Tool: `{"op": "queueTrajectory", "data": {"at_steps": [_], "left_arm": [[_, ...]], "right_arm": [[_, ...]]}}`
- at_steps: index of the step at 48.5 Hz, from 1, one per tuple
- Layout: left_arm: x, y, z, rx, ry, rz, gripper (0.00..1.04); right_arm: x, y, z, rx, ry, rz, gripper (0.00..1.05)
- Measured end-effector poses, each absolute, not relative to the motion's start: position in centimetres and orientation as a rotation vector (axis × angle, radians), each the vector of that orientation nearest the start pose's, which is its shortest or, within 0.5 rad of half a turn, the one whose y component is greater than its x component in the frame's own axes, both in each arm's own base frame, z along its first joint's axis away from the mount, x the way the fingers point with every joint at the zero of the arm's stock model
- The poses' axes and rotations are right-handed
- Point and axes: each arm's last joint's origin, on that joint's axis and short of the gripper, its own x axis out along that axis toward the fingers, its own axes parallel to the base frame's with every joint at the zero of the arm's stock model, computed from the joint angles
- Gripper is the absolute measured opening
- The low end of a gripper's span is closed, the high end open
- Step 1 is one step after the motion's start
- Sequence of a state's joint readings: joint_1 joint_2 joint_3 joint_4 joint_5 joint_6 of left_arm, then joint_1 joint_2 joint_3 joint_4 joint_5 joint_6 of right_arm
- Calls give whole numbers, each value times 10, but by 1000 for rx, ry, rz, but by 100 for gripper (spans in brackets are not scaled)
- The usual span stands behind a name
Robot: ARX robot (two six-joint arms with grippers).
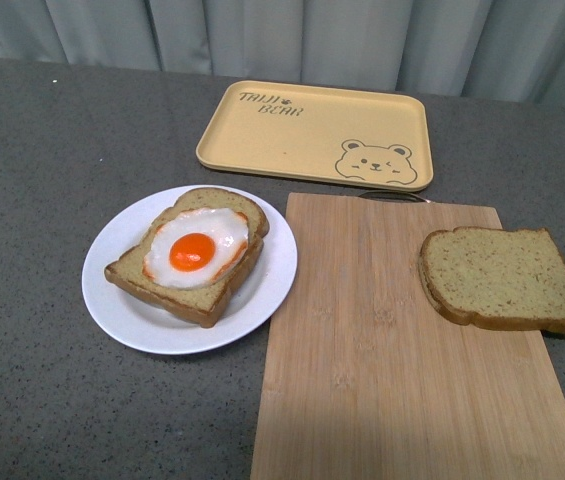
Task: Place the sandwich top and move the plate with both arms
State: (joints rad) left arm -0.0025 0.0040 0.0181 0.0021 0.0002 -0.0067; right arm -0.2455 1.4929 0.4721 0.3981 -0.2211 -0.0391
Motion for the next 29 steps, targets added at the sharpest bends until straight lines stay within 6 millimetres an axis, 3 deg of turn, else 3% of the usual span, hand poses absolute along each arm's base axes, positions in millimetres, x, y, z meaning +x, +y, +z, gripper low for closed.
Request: {"op": "queueTrajectory", "data": {"at_steps": [14, 29], "left_arm": [[97, 0, 170, -6, -16, -3, 98], [97, 0, 170, -7, -16, -3, 98]], "right_arm": [[282, -64, 98, 368, 820, 140, 95], [293, -60, 65, 526, 948, 196, 95]]}}
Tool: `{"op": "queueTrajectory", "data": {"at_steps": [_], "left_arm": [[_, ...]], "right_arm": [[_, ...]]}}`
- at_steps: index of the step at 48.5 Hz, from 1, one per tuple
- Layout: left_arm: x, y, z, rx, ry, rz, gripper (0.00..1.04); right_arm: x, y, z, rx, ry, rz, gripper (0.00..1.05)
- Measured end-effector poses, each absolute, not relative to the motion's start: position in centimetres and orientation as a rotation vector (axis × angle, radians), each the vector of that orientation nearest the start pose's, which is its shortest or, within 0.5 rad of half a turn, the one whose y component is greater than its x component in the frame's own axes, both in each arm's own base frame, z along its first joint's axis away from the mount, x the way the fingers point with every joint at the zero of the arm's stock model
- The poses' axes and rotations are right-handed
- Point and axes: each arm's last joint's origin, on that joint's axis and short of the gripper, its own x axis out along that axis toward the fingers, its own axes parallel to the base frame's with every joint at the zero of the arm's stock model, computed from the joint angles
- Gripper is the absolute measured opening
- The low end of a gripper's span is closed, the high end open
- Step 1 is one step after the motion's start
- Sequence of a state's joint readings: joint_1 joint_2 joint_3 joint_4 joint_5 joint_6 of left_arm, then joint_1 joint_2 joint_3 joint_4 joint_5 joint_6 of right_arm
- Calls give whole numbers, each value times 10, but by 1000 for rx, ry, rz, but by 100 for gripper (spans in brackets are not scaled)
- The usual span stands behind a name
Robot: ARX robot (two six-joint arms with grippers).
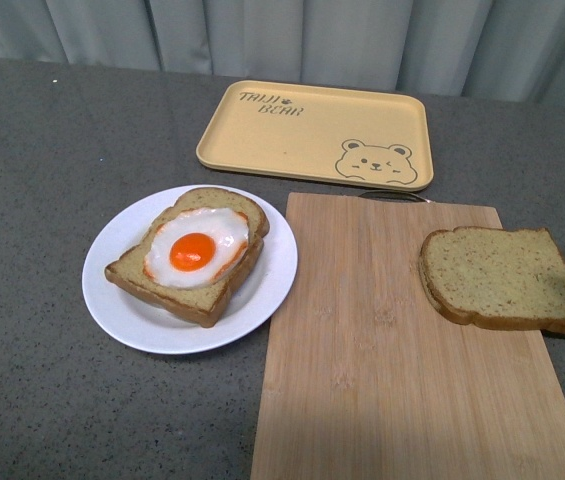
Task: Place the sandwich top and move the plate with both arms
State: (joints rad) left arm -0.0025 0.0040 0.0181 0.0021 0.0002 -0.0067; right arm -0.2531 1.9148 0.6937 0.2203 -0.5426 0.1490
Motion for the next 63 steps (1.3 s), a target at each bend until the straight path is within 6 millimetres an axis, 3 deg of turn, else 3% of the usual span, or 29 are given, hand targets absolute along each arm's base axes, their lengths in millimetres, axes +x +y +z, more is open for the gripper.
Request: {"op": "queueTrajectory", "data": {"at_steps": [18, 39, 44, 50, 53, 57, 63], "left_arm": [[97, 0, 170, -7, -16, -3, 98], [97, 0, 170, -6, -16, -3, 98], [97, 0, 170, -6, -16, -3, 98], [97, 0, 170, -7, -16, -3, 98], [97, 0, 170, -7, -16, -3, 98], [97, 0, 170, -6, -16, -3, 98], [97, 0, 170, -7, -16, -3, 98]], "right_arm": [[307, -45, 42, 581, 1022, 224, 94], [314, -44, 36, 606, 1092, 160, 16], [312, -45, 43, 625, 1078, 186, 3], [311, -45, 62, 675, 1019, 256, 3], [313, -42, 81, 690, 959, 328, 3], [316, -29, 107, 680, 887, 463, 3], [326, 4, 122, 642, 856, 597, 3]]}}
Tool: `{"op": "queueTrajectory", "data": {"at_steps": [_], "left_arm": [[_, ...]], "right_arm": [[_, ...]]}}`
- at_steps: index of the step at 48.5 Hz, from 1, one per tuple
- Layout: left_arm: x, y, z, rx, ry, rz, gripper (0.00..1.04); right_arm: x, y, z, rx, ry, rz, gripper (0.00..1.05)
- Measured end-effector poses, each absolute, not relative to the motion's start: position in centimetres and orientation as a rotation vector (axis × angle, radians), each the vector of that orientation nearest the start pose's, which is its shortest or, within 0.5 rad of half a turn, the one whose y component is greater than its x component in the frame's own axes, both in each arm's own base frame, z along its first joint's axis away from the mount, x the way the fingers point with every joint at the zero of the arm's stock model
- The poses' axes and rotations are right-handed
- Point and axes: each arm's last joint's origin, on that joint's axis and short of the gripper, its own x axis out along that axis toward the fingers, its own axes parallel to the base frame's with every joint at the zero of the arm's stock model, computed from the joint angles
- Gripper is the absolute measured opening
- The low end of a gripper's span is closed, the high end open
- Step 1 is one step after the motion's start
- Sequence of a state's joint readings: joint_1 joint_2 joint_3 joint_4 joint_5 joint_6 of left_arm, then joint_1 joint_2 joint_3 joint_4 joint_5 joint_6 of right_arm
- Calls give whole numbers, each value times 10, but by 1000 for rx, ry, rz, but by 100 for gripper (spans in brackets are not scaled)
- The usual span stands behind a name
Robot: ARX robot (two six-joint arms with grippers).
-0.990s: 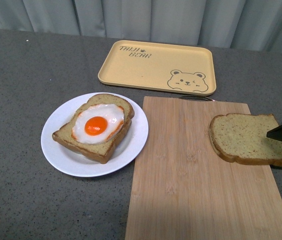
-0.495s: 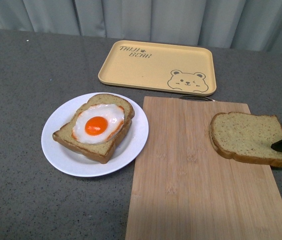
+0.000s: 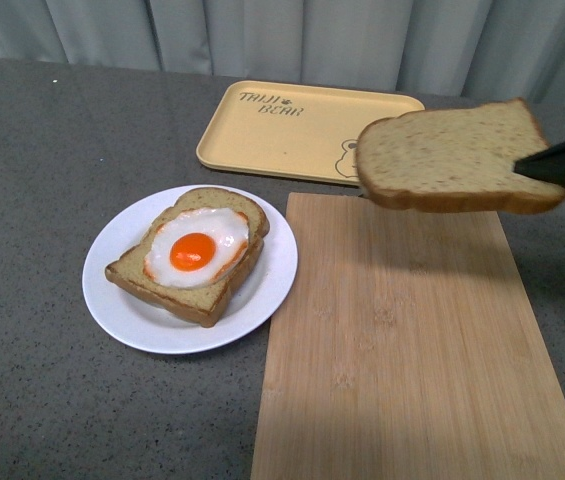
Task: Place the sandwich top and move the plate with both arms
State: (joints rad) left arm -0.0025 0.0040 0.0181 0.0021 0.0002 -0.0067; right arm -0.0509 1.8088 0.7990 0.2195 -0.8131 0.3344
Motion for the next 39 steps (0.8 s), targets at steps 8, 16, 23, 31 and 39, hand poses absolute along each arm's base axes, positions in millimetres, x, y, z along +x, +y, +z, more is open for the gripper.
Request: {"op": "queueTrajectory", "data": {"at_steps": [8, 16, 23, 31, 39], "left_arm": [[97, 0, 170, -7, -16, -3, 98], [97, 0, 170, -7, -16, -3, 98], [97, 0, 170, -7, -16, -3, 98], [97, 0, 170, -7, -16, -3, 98], [97, 0, 170, -7, -16, -3, 98]], "right_arm": [[342, 53, 122, 587, 892, 746, 3], [366, 100, 109, 505, 985, 869, 3], [376, 122, 99, 460, 1028, 957, 3], [390, 146, 93, 414, 1040, 1035, 3], [406, 165, 86, 394, 1050, 1066, 3]]}}
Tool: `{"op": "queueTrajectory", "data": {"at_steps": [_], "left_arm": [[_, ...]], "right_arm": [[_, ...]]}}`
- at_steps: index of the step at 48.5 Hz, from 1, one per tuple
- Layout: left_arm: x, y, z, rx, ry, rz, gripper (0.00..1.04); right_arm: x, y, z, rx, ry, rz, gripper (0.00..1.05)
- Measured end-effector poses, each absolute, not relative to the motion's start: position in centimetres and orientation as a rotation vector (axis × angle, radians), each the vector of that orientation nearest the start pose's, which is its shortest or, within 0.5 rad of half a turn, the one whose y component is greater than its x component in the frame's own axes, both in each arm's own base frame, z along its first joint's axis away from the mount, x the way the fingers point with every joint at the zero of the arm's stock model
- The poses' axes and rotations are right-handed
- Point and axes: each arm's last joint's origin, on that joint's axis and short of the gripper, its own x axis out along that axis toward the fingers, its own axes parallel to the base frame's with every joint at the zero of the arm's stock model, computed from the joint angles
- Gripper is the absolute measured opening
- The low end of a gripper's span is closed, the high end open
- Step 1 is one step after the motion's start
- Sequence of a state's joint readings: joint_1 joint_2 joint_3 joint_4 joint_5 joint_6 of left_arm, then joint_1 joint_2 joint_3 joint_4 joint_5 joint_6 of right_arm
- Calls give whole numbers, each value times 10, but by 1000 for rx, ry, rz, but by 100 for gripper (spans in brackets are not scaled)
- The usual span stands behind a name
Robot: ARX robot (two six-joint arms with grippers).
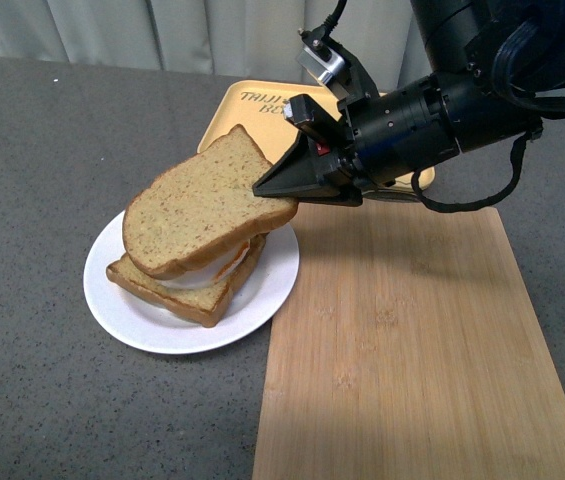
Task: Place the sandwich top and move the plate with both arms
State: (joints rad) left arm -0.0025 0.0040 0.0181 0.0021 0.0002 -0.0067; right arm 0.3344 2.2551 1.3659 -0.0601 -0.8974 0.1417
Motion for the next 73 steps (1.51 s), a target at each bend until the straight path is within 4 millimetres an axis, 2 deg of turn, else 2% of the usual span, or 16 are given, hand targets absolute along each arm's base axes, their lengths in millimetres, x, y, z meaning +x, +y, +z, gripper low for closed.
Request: {"op": "queueTrajectory", "data": {"at_steps": [11, 27, 35, 46, 53, 56, 57, 60, 65, 68, 70, 73], "left_arm": [[97, 0, 170, -7, -16, -3, 98], [97, 0, 170, -7, -16, -3, 98], [97, 0, 170, -6, -16, -3, 98], [97, 0, 170, -7, -16, -3, 98], [97, 0, 170, -7, -16, -3, 98], [97, 0, 170, -6, -16, -3, 98], [97, 0, 170, -6, -16, -2, 98], [97, 0, 170, -6, -16, -3, 98], [97, 0, 170, -6, -15, 0, 98], [97, 0, 170, -6, -16, 1, 98], [97, 0, 170, -6, -16, 0, 98], [97, 0, 170, -6, -16, -2, 98]], "right_arm": [[418, 181, 78, 390, 1066, 1094, 3], [413, 192, 66, 366, 1117, 1076, 3], [414, 188, 64, 362, 1096, 1057, 27], [415, 163, 63, 295, 1055, 925, 64], [417, 159, 65, 294, 1043, 917, 89], [417, 161, 64, 272, 1022, 906, 97], [415, 162, 57, 160, 909, 793, 93], [404, 156, 48, -18, 667, 488, 82], [373, 132, 45, -85, 419, 197, 68], [350, 106, 70, -42, 177, 45, 55], [335, 88, 102, -2, 28, 7, 44], [325, 74, 123, 18, -44, -27, 32]]}}
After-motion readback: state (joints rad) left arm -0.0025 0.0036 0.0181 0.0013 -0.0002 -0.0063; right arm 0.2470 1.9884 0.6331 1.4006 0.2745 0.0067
